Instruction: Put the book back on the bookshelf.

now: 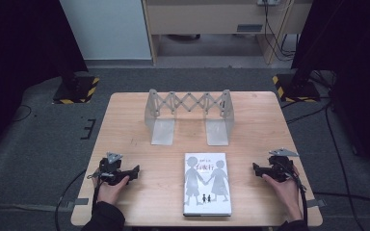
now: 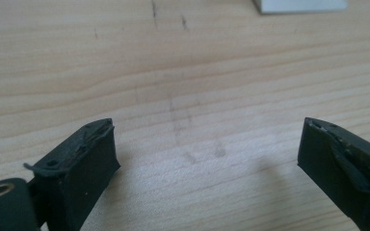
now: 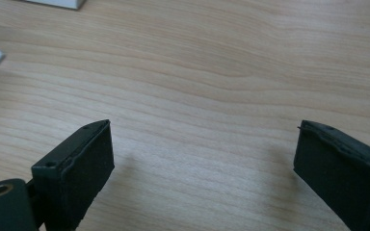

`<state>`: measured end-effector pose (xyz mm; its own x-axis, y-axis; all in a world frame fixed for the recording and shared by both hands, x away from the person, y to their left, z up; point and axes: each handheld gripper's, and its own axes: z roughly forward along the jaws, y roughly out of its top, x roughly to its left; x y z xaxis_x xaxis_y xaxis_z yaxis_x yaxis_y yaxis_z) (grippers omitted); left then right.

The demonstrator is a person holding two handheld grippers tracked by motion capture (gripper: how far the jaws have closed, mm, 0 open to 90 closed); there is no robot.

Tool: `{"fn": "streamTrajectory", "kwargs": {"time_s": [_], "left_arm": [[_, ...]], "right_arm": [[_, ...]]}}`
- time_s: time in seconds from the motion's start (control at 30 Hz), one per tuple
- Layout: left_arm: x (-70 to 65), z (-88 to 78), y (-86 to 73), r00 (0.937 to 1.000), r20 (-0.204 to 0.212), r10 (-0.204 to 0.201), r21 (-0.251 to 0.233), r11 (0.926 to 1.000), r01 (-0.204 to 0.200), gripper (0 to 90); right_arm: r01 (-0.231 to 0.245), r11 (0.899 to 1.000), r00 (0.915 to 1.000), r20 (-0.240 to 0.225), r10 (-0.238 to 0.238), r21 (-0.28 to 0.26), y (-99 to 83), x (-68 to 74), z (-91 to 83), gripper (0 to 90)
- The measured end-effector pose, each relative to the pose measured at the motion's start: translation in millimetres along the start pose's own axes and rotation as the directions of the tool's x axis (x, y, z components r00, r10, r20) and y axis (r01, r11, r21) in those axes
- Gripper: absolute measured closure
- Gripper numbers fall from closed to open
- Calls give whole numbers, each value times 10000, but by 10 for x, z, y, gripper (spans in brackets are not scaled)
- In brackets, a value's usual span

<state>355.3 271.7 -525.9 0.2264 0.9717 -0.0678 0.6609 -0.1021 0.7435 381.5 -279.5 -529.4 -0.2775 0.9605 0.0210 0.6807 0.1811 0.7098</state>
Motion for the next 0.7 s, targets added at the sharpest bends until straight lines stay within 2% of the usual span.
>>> {"fn": "streamTrajectory", "kwargs": {"time_s": [0.17,0.3,0.53,0.7], "left_arm": [[-72,-77,17,9994,345,-35,-617,9981,56,100],[-147,-106,32,9987,469,199,-763,9970,-162,98],[-258,-166,62,9963,785,348,-1100,9936,-260,105],[-303,-183,68,9948,924,438,-1238,9918,-322,107]], "right_arm": [[-76,9990,9993,-365,59,-442,43,59,-95,73],[-227,9974,9971,-741,176,-689,62,110,-176,73],[-46,9944,9951,-989,-59,-1055,81,167,-290,78],[-172,9925,9943,-1064,42,-1212,102,187,-341,78]]}}
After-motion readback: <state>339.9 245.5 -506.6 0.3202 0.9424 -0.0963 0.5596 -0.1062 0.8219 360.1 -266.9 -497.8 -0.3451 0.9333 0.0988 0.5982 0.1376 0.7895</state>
